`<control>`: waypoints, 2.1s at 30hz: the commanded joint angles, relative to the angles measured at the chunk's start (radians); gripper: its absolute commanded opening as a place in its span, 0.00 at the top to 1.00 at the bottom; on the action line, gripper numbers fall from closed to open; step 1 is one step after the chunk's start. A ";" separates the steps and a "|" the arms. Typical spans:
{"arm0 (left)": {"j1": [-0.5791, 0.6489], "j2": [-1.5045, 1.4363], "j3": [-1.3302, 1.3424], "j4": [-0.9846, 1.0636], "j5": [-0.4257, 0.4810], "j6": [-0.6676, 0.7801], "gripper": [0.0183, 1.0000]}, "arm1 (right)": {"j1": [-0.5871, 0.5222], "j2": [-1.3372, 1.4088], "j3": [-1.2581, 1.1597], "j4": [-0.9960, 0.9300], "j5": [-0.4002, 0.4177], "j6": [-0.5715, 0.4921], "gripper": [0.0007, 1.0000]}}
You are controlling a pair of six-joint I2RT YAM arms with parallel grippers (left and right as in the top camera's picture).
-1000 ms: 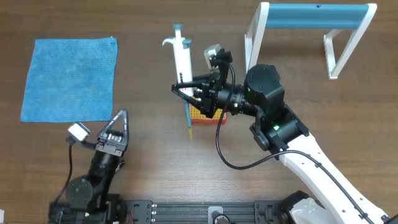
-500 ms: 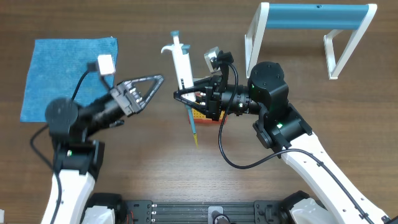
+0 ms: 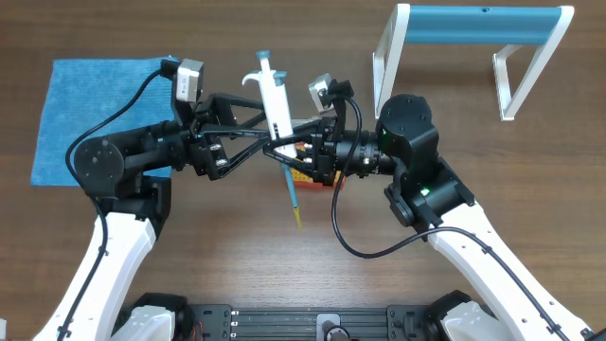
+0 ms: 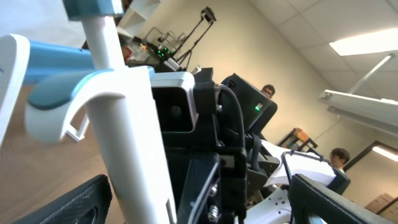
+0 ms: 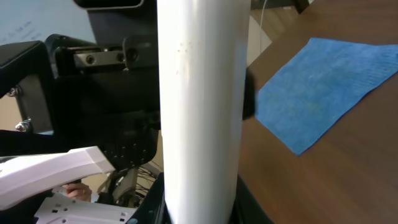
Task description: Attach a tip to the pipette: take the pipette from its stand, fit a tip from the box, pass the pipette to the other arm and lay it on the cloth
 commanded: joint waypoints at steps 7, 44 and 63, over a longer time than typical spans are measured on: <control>-0.037 0.055 0.021 0.007 -0.002 0.004 0.08 | 0.047 -0.016 0.018 0.012 -0.017 0.019 0.93; 0.600 0.058 0.164 -1.215 -0.157 0.742 0.99 | -0.492 -0.023 0.018 0.088 -0.468 0.064 0.16; 0.544 0.819 1.413 -2.490 -1.421 1.291 0.99 | -0.452 -0.021 0.018 -0.462 0.502 -0.178 0.16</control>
